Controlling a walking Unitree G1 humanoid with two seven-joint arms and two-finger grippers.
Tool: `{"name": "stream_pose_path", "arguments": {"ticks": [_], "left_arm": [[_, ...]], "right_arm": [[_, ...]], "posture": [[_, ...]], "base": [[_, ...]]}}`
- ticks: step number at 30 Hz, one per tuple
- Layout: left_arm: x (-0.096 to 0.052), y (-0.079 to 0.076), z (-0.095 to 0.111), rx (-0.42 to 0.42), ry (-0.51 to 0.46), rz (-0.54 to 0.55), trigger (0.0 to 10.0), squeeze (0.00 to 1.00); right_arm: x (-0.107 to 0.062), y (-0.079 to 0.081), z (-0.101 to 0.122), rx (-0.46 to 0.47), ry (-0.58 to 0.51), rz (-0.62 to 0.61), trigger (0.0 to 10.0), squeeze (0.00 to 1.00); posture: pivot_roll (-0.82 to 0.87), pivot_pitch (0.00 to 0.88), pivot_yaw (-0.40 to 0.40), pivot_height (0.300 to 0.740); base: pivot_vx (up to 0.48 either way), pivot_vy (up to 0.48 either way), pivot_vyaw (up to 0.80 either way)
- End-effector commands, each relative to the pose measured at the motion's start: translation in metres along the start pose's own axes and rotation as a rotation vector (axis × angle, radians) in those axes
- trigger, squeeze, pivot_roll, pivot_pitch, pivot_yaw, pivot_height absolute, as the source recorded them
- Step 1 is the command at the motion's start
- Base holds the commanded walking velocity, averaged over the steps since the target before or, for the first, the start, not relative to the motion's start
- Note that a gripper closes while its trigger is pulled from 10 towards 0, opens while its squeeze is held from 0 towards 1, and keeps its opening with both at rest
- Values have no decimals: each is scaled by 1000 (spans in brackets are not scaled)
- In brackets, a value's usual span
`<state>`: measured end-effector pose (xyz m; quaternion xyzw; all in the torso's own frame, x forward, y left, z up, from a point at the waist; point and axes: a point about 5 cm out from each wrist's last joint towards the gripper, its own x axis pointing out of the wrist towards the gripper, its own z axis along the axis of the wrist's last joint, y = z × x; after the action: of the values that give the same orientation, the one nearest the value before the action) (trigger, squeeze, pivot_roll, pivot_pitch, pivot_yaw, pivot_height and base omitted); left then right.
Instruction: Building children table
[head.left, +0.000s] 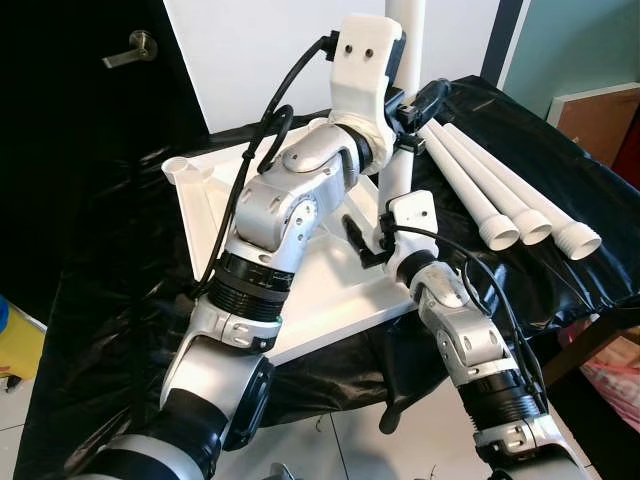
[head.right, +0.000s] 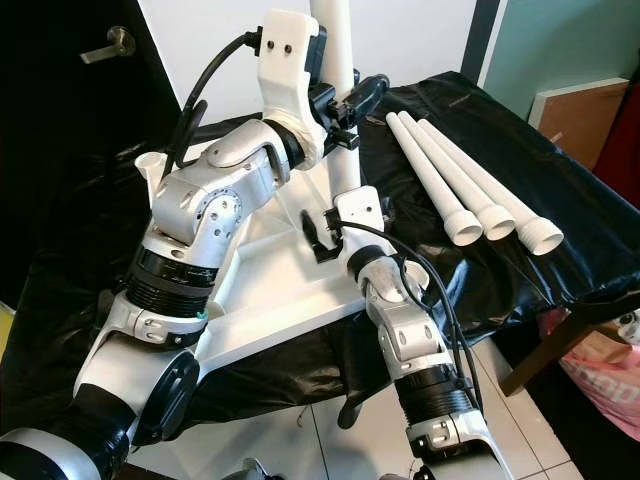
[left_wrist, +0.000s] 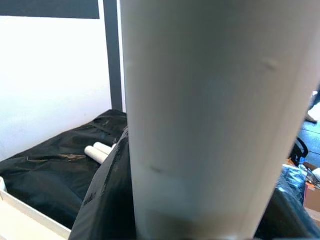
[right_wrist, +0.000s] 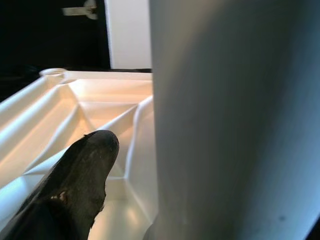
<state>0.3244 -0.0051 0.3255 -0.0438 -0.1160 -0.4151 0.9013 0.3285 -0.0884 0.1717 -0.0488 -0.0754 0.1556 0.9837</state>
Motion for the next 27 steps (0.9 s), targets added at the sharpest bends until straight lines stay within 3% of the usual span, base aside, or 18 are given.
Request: {"name": "stream_pose_path", "arguments": {"ticks": [1,9,19,20,21,27], "left_arm": [[3,-2,4,11,-10,-22,10000,0],[9,-12,3,-7,-20,-51,10000,0],[13,-17,0,-2,-21,-55,10000,0],[13,-17,-1,-1,-21,-57,10000,0],[14,-17,-1,2,-20,-58,10000,0],[14,-18,-3,16,-18,-58,10000,0]], "right_arm": [[3,2,1,-10,-4,-19,10000,0],[13,1,17,-45,-69,-56,10000,0],[12,1,16,-99,-78,-62,9647,0],[12,2,14,-108,-72,-55,3373,0],[11,2,13,-112,-68,-50,0,0],[10,2,9,-135,-58,-38,0,0]], "posture": [[-116,0,92,740],[-147,0,98,740],[-156,0,94,740],[-155,0,94,740],[-154,0,92,740],[-154,0,90,740]], "base": [[0,0,0],[0,0,0],[0,0,0],[0,0,0],[0,0,0],[0,0,0]]}}
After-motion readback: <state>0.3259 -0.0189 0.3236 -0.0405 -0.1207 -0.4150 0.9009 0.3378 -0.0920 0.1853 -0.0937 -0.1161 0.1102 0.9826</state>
